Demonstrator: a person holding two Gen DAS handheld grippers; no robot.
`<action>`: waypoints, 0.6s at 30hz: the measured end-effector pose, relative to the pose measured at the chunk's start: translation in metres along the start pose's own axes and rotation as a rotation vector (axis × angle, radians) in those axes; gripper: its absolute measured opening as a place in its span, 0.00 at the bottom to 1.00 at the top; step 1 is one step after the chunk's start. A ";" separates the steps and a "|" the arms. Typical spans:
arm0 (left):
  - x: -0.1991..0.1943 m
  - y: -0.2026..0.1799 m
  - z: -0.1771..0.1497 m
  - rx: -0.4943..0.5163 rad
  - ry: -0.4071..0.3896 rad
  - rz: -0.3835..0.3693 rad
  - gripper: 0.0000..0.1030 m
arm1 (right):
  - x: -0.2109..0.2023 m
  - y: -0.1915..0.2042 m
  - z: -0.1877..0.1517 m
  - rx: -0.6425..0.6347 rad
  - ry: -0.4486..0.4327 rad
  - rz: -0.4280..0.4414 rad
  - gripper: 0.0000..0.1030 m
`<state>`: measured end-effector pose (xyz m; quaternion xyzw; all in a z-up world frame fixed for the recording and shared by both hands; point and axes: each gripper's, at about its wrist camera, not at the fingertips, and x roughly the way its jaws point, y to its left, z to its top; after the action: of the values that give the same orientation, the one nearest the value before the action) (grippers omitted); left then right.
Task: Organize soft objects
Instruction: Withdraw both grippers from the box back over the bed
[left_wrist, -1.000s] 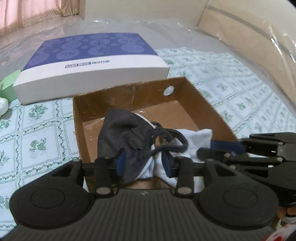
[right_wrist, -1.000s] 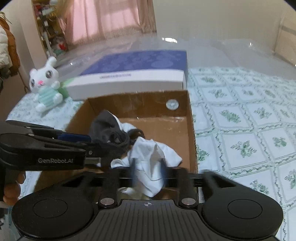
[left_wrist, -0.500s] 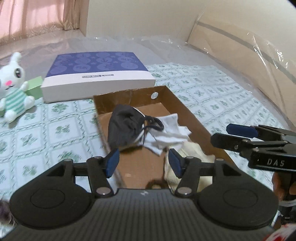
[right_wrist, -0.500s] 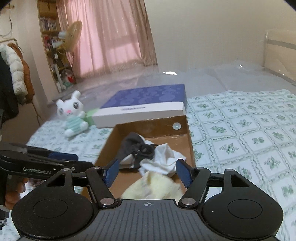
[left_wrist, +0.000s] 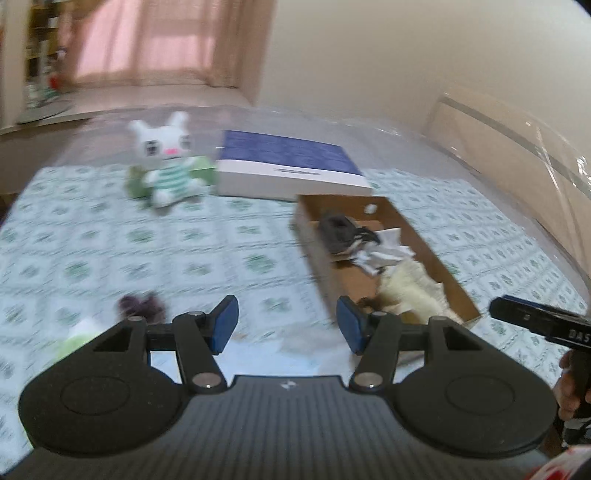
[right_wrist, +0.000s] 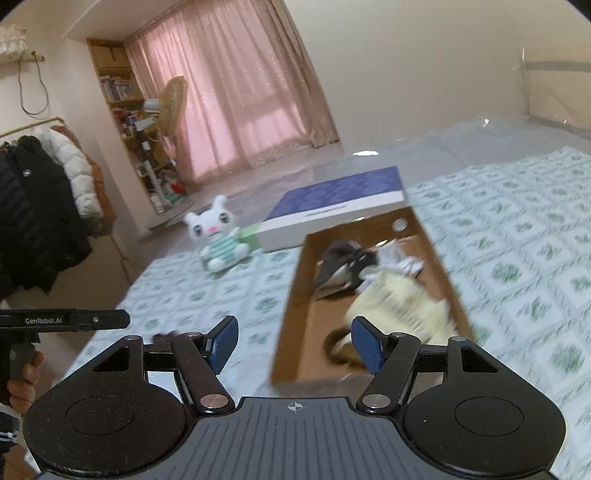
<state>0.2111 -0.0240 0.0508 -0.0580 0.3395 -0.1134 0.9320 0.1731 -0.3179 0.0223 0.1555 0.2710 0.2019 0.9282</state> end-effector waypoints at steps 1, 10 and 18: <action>-0.011 0.007 -0.006 -0.012 -0.006 0.018 0.54 | -0.002 0.005 -0.004 0.003 0.005 0.010 0.66; -0.068 0.052 -0.057 -0.120 -0.002 0.108 0.54 | 0.002 0.051 -0.049 -0.061 0.081 0.040 0.66; -0.068 0.053 -0.092 -0.163 0.040 0.092 0.53 | 0.015 0.057 -0.076 -0.094 0.131 0.009 0.66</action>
<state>0.1097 0.0415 0.0130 -0.1156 0.3683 -0.0438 0.9215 0.1250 -0.2483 -0.0227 0.0997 0.3205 0.2285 0.9138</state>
